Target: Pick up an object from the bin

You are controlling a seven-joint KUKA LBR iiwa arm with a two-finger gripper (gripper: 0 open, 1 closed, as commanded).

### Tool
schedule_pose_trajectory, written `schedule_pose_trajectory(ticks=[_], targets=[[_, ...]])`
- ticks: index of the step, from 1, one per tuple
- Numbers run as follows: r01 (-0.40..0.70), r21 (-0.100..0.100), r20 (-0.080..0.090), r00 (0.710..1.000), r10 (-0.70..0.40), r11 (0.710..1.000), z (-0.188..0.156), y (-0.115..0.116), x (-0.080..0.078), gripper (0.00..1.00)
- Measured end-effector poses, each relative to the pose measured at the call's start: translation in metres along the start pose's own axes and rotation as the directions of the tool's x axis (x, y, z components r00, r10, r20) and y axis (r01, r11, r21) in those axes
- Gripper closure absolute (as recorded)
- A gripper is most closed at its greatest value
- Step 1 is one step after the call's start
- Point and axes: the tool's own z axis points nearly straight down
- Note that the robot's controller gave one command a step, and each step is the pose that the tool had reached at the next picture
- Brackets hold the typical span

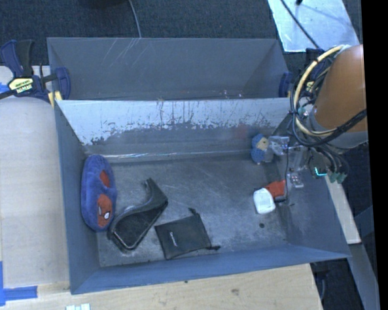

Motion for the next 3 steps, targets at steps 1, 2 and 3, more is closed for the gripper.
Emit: schedule_pose_trajectory(ticks=[1, 2, 3], targets=[[0.057, -0.001, -0.002, 0.998, -0.057, 0.998, 0.1345, -0.0524, -0.0311, 0.00], [0.058, 0.000, -0.001, 0.998, -0.058, 0.998, 0.1345, -0.0527, -0.0313, 0.00], [0.059, 0.000, 0.000, 0.998, -0.059, 0.998, 0.1342, -0.0528, -0.0316, 0.00]])
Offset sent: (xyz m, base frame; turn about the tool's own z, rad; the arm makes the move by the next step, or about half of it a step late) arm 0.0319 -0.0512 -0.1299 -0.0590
